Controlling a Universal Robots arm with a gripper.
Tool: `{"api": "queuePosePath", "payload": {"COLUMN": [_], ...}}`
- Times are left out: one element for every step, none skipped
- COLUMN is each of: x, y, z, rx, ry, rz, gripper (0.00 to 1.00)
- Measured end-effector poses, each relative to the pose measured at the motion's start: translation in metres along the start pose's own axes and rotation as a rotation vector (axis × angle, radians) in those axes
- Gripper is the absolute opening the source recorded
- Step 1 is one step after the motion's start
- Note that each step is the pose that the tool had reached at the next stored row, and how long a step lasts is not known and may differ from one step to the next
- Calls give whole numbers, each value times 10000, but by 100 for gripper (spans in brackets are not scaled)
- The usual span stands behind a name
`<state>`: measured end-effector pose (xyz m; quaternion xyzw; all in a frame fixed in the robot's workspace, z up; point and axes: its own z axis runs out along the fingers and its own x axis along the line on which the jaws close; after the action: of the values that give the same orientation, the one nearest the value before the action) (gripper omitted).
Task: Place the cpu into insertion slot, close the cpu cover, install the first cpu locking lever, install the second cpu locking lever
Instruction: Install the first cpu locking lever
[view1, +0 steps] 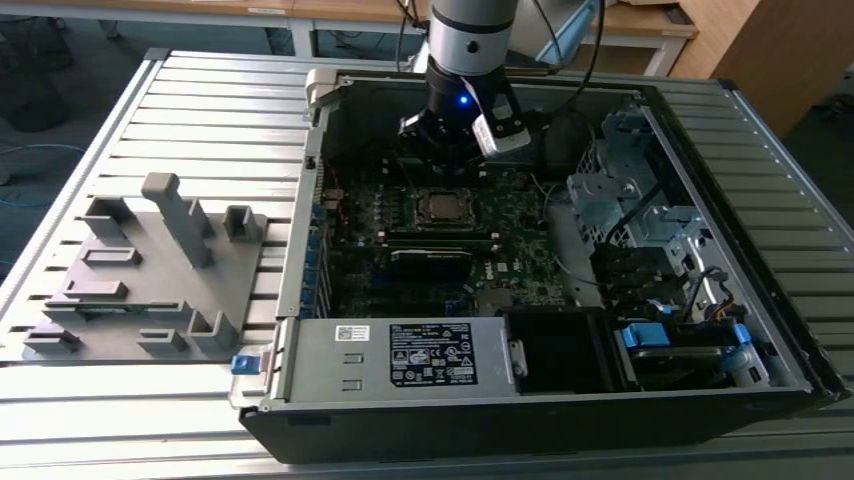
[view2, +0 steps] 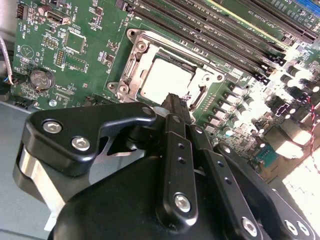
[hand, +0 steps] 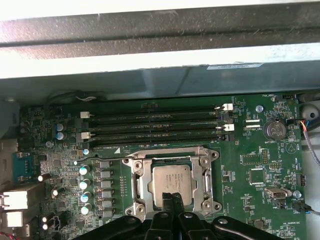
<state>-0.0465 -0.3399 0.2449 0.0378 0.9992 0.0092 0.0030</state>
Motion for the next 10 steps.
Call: {"api": "queuePosePath", "payload": {"x": [0, 0, 0, -1, -1, -1, -1, -1, -1, -1], "y": [0, 0, 1, 3, 3, 3, 3, 2, 2, 2], "z": [-1, -1, -73, -142, -143, -143, -143, -143, -139, -139], "rx": [0, 0, 0, 0, 0, 0, 1, 3, 1, 1], "ry": [0, 0, 0, 0, 0, 0, 0, 1, 1, 1], "rz": [0, 0, 0, 0, 0, 0, 0, 0, 0, 0], "gripper": [10, 10, 10, 10, 10, 10, 10, 10, 10, 10]}}
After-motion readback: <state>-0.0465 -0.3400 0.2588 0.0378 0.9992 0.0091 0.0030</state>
